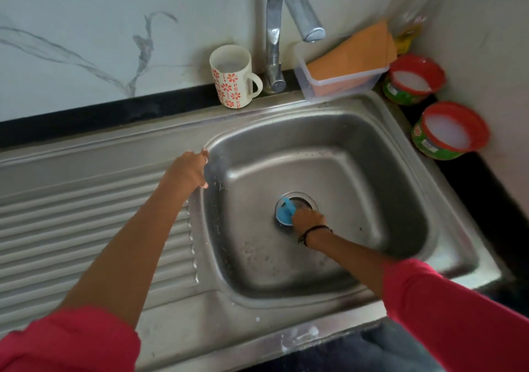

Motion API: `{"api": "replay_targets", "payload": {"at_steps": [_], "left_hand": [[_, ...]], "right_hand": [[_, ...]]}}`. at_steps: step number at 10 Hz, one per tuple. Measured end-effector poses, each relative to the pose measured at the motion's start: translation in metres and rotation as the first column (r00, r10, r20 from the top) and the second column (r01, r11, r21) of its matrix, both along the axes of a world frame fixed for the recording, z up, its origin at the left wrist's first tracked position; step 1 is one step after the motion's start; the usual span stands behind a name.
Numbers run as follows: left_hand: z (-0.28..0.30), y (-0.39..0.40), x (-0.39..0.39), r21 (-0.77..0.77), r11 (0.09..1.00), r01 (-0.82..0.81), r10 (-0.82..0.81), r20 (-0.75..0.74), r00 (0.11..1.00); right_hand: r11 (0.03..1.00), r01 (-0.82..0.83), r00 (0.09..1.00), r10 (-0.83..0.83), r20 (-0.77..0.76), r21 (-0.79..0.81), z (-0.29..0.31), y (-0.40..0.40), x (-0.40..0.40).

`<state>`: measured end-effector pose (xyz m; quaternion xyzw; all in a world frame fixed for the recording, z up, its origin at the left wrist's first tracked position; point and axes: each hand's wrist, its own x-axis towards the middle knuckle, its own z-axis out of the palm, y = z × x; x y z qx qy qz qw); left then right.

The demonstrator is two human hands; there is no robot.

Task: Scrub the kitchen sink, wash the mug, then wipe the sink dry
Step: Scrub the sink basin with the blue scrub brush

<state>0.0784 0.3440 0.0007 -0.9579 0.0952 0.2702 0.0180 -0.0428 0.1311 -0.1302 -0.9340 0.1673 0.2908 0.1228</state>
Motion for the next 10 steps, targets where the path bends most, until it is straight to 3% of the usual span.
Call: {"api": "replay_targets", "payload": {"at_steps": [1,2,3,4,5,6,7,8,9,10], "left_hand": [[0.001,-0.001,-0.003,0.007,1.000,0.001,-0.001,-0.002,1.000],[-0.003,-0.001,-0.007,0.010,1.000,-0.027,0.026,0.008,1.000],[-0.007,0.002,-0.007,-0.030,0.997,-0.068,0.067,-0.007,0.998],[-0.010,0.001,-0.007,-0.004,0.997,-0.076,0.076,0.012,0.997],[-0.012,0.001,-0.004,0.012,0.998,-0.066,0.066,0.029,0.997],[-0.013,-0.001,-0.006,-0.001,0.996,-0.086,0.086,0.051,0.995],[-0.018,-0.007,-0.018,-0.041,0.996,-0.085,0.090,0.136,0.987],[-0.020,-0.028,-0.038,0.101,0.994,-0.036,0.010,0.248,0.969],[-0.026,-0.071,-0.052,0.051,0.995,0.089,-0.101,0.314,0.944],[-0.014,-0.128,-0.052,-0.115,0.988,0.107,-0.075,0.257,0.964]], "right_hand": [[0.986,0.152,0.985,-0.156,0.074,0.064,0.007,-0.029,-0.010],[0.973,0.174,0.978,-0.189,0.089,0.152,0.019,-0.034,0.003],[0.976,0.141,0.990,-0.143,-0.005,0.167,0.015,-0.005,0.004],[0.889,0.330,0.942,-0.290,-0.168,0.317,0.005,0.009,0.009],[0.948,0.028,0.965,0.058,-0.256,0.317,-0.004,-0.014,0.043],[0.723,0.415,0.909,-0.307,-0.281,0.552,-0.008,-0.025,0.033],[0.839,0.275,0.945,-0.145,-0.294,0.470,-0.001,-0.039,0.009],[0.866,0.238,0.931,-0.074,-0.357,0.440,0.020,-0.050,0.016],[0.900,0.059,0.963,0.062,-0.262,0.432,0.064,-0.080,0.017],[0.920,-0.046,0.999,0.046,0.010,0.390,0.117,-0.130,0.024]]}}
